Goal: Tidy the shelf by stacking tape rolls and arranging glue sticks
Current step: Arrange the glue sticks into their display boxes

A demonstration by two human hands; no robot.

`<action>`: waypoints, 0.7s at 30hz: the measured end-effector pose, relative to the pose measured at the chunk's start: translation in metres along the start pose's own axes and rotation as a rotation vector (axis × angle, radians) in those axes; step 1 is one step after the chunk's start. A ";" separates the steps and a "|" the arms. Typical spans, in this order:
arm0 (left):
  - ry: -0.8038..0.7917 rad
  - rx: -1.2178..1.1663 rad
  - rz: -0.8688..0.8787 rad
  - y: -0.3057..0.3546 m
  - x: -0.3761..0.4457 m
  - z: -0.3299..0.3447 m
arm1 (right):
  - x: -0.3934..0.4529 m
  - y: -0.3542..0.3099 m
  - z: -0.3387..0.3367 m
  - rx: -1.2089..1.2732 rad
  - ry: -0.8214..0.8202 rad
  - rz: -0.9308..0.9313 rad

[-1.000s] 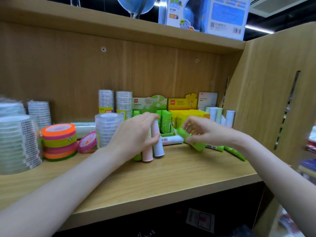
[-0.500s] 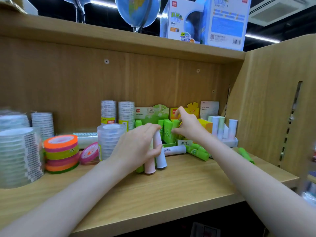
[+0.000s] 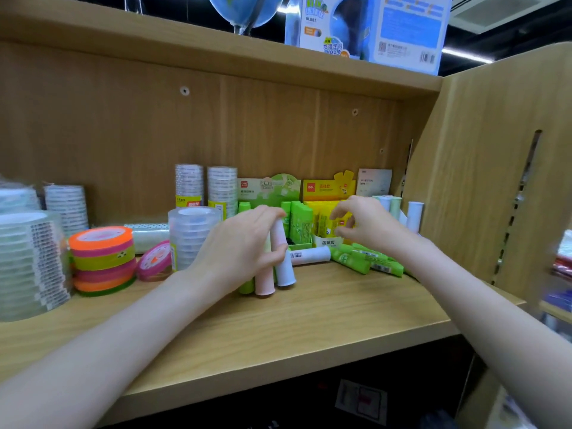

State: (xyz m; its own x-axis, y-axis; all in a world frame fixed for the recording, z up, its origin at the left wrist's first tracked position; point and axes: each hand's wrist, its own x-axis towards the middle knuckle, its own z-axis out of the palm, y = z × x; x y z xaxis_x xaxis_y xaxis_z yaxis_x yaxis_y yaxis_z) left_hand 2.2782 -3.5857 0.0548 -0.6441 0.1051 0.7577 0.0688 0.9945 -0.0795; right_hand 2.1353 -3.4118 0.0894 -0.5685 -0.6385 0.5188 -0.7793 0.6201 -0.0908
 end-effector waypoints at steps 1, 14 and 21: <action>0.000 0.001 0.004 0.000 0.000 0.000 | -0.006 0.001 -0.001 -0.014 -0.038 -0.017; -0.001 0.007 -0.016 0.001 -0.001 0.001 | -0.024 0.009 0.002 0.090 -0.097 0.067; 0.014 0.000 0.004 0.000 -0.001 0.002 | 0.001 -0.014 -0.009 0.390 0.062 -0.034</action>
State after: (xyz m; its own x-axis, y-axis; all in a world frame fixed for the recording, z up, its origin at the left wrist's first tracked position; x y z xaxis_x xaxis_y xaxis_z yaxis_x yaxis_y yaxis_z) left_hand 2.2772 -3.5857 0.0532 -0.6331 0.1090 0.7664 0.0712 0.9940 -0.0826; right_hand 2.1476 -3.4168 0.0991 -0.5333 -0.6191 0.5764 -0.8456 0.3719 -0.3830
